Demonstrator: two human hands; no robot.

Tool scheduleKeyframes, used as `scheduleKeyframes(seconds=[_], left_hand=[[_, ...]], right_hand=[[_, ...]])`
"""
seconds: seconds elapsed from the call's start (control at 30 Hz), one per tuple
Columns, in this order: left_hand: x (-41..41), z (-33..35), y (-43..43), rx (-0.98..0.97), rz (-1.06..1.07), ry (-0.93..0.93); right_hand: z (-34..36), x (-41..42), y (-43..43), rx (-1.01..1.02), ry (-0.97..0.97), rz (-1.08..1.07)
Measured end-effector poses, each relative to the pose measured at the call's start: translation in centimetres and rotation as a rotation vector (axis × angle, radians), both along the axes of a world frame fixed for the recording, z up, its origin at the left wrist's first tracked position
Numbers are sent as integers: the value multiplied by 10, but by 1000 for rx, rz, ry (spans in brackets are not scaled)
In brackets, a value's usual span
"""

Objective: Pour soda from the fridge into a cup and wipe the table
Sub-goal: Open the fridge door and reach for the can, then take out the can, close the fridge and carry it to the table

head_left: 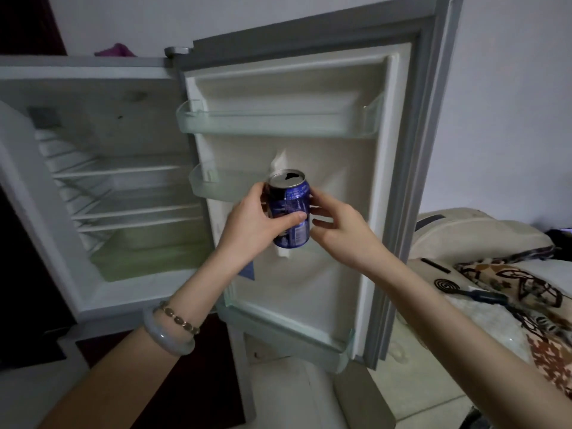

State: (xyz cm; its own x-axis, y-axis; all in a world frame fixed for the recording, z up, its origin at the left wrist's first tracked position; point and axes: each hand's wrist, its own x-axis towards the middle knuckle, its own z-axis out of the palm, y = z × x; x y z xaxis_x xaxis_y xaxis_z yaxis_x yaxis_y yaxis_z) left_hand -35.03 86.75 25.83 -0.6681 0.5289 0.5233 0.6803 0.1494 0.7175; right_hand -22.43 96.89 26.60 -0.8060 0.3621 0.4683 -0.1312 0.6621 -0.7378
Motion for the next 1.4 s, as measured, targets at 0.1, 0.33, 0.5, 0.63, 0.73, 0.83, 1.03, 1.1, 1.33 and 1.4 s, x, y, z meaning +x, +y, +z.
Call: scheduleKeyframes(seconds=[0.1, 0.33, 0.5, 0.63, 0.73, 0.83, 1.03, 1.1, 1.33, 1.4], left_hand=[[4, -13, -30, -17, 11, -24], [20, -42, -90, -40, -16, -119], [39, -57, -117, -68, -37, -135], [58, -64, -131, -94, -18, -126], [75, -66, -134, -109, 8, -113], [91, -66, -129, -120, 30, -113], [122, -71, -95, -115, 97, -121], [134, -73, -77, -109, 118, -134], [174, -82, -9, -32, 177, -184], [185, -84, 8, -21, 189, -202]], right_hand=[[-18, 5, -24, -35, -2, 50], [-44, 25, -77, -132, -52, 108], [-57, 47, -101, -158, -86, 99], [-62, 67, -112, -168, -105, 132], [-65, 80, -111, -168, -102, 138], [-68, 91, -103, -164, -111, 157], [-72, 116, -59, -141, -138, 229], [-73, 125, -37, -124, -153, 251], [-80, 155, 41, -111, -167, 301], [-82, 162, 60, -105, -167, 326]])
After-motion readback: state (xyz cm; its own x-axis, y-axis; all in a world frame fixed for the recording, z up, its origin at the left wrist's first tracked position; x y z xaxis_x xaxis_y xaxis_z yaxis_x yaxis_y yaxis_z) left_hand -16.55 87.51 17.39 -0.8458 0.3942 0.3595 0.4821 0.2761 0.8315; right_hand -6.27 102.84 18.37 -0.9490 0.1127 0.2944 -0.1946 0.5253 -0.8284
